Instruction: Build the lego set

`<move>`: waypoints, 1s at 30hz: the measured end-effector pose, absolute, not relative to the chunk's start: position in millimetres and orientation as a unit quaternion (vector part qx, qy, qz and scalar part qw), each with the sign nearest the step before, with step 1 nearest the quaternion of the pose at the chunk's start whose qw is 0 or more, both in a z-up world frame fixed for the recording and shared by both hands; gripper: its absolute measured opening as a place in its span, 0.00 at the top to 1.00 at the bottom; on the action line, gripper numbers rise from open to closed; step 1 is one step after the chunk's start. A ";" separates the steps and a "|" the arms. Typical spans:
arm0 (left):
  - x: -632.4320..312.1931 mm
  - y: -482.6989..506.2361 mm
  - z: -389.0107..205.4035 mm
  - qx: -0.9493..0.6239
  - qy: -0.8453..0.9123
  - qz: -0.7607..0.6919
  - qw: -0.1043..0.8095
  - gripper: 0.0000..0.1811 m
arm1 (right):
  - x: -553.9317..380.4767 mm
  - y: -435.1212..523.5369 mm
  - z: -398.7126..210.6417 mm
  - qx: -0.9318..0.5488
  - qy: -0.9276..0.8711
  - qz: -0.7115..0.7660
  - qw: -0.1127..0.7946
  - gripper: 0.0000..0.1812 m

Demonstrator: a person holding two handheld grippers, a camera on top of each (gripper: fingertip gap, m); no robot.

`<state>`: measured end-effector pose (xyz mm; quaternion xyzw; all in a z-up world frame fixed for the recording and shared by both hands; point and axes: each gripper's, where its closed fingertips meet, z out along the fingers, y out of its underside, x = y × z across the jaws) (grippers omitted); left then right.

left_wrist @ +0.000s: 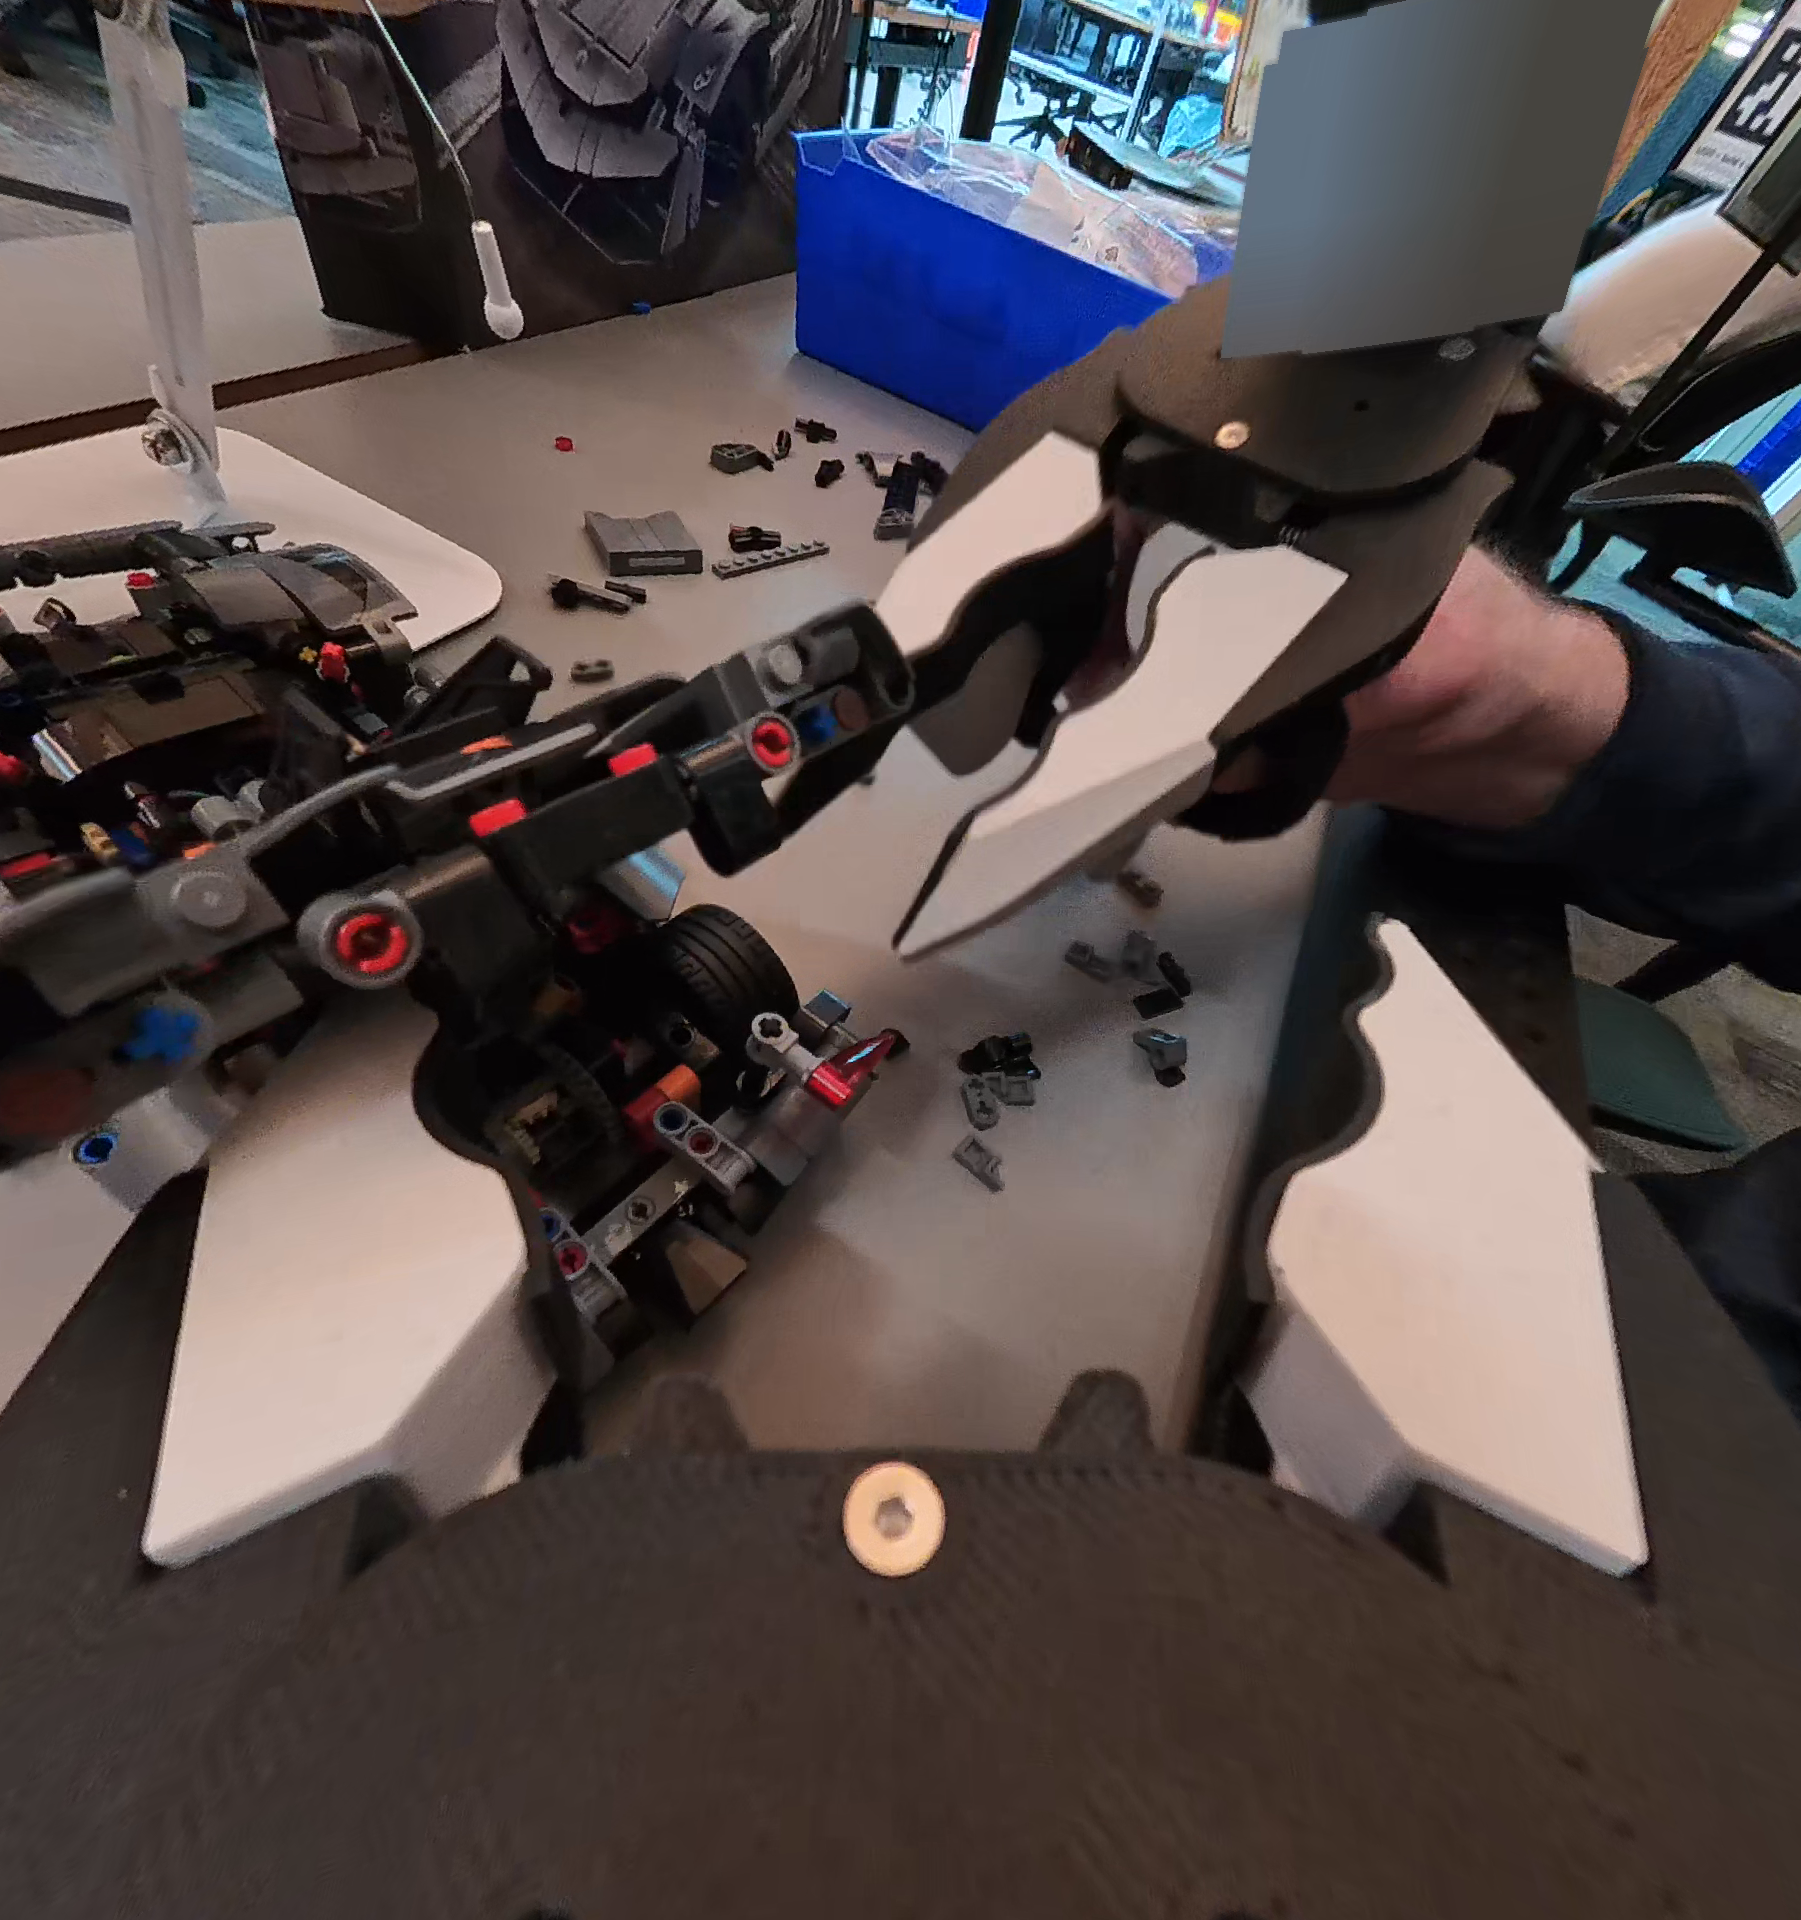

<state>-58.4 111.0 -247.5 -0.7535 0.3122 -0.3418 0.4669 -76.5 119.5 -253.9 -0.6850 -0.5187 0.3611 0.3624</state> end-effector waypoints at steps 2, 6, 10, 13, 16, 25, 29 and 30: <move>-58.3 111.5 -249.3 -0.755 0.316 -0.333 0.469 0.14 | -87.4 116.5 -263.1 -0.699 -0.500 0.378 0.344 0.74; -58.3 111.9 -249.3 -0.759 0.312 -0.337 0.462 0.14 | -105.4 121.1 -264.6 -0.709 -0.461 0.401 0.351 0.64; -57.6 113.0 -250.3 -0.766 0.310 -0.338 0.450 0.13 | -116.2 121.3 -262.1 -0.705 -0.444 0.431 0.346 0.57; -56.1 113.4 -250.9 -0.769 0.311 -0.339 0.444 0.13 | -123.6 122.6 -264.2 -0.703 -0.439 0.438 0.347 0.52; -56.3 112.8 -254.0 -0.773 0.321 -0.322 0.442 0.13 | -128.8 125.8 -267.6 -0.710 -0.434 0.430 0.351 0.46; -60.1 118.7 -259.7 -0.776 0.332 -0.288 0.452 0.13 | -141.4 132.3 -261.7 -0.712 -0.400 0.447 0.366 0.40; -60.6 118.8 -259.4 -0.773 0.336 -0.288 0.454 0.13 | -144.1 135.4 -262.5 -0.723 -0.389 0.433 0.373 0.38; -61.2 119.4 -259.4 -0.773 0.337 -0.285 0.455 0.13 | -144.7 135.7 -262.7 -0.722 -0.391 0.432 0.372 0.38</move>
